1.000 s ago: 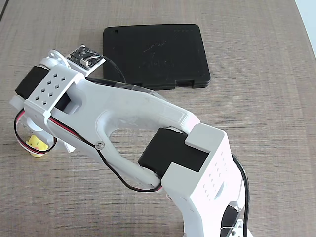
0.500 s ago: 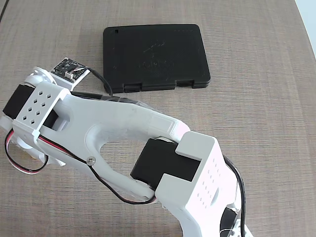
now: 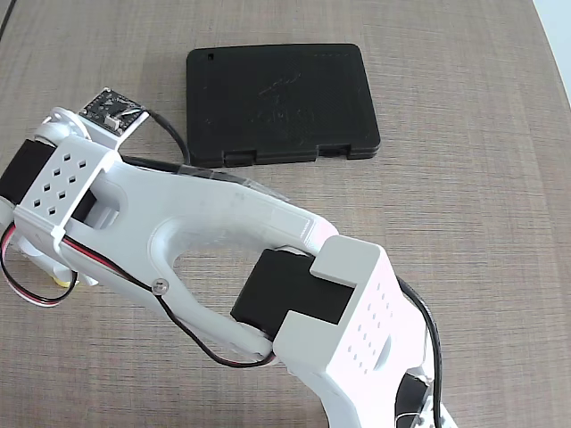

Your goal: Grasp a duck and put it on the black surface.

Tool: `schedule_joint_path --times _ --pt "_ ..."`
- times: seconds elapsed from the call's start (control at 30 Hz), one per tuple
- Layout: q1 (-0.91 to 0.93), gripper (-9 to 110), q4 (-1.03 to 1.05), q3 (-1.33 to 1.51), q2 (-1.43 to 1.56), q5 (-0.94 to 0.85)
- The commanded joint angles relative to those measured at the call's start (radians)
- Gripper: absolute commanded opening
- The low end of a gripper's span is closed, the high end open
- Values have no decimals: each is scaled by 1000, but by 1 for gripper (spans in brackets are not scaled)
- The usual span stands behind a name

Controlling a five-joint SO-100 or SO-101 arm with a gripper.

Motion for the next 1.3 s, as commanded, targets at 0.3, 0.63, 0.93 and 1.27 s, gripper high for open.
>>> schedule_joint_path --times 0.3,0.63,0.93,1.27 --pt "-6 29 -54 -48 -49 5" --pt "0 17 -55 -48 -63 6" --pt "2 7 -55 -48 -64 3" --pt "6 7 -38 -44 -20 5"
